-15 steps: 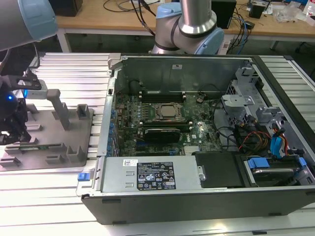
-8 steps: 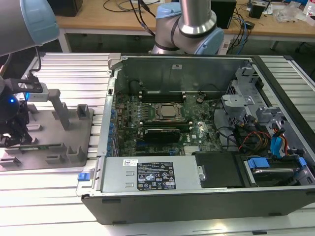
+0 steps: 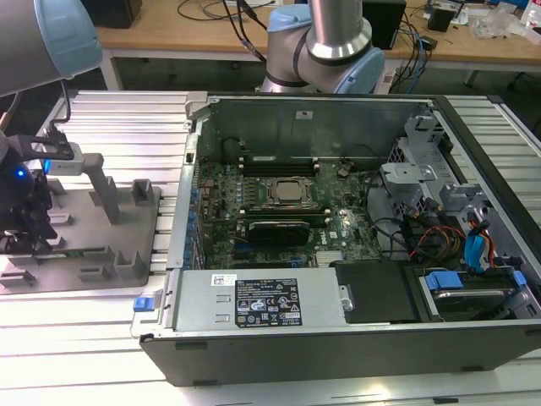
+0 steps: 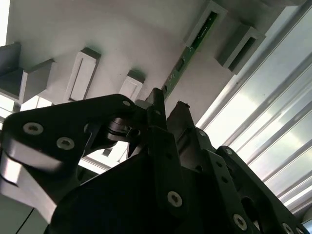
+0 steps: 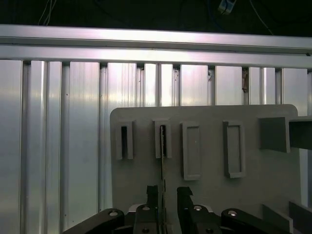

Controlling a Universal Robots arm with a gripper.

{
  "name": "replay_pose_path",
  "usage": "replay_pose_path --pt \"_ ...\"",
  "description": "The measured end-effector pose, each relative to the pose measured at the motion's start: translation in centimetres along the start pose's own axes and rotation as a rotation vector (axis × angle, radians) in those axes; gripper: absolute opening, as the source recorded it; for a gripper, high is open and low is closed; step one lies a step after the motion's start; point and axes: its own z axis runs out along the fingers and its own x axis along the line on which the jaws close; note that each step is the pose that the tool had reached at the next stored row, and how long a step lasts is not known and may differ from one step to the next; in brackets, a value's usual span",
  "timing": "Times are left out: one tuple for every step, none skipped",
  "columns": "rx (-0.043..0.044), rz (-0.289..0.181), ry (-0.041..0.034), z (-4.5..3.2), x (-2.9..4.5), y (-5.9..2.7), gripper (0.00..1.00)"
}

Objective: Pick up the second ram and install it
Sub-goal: 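Pick up the second ram and move it above second insertion slot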

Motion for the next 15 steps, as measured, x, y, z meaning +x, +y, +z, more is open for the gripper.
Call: replay_pose_path --pt "-0.0001 -0.007 0.0001 0.14 0.00 -0.01 0.28" --pt "-0.0008 -0.014 0.0004 0.25 0.01 0.00 0.28" --pt "-0.0011 -0.020 0.0005 0.43 0.02 0.00 0.28" --pt "-0.0016 -0.027 0.0008 0.67 0.04 0.03 0.28" --pt "-0.0022 -0.037 0.0013 1.01 0.06 0.10 0.28" --pt "-0.0025 -0.041 0.0020 1.21 0.07 0.17 0.28" --pt "-0.0029 -0.049 0.0031 1.56 0.09 0.28 0.28" --pt "-0.0030 -0.052 0.0033 1.74 0.10 0.32 0.28" --pt "-0.0034 -0.057 0.0037 1.97 0.11 0.36 0.28" --pt "-0.0039 -0.060 0.0040 1.99 0.12 0.38 0.28" --pt "-0.0040 -0.061 0.0041 2.00 0.11 0.38 0.28" --pt "-0.0036 -0.063 0.0039 2.08 0.10 0.37 0.28" --pt "-0.0038 -0.063 0.0040 2.11 0.10 0.37 0.28" --pt "-0.0038 -0.063 0.0040 2.13 0.05 0.38 0.28" --pt "-0.0036 -0.063 0.0039 2.15 -0.03 0.38 0.28"
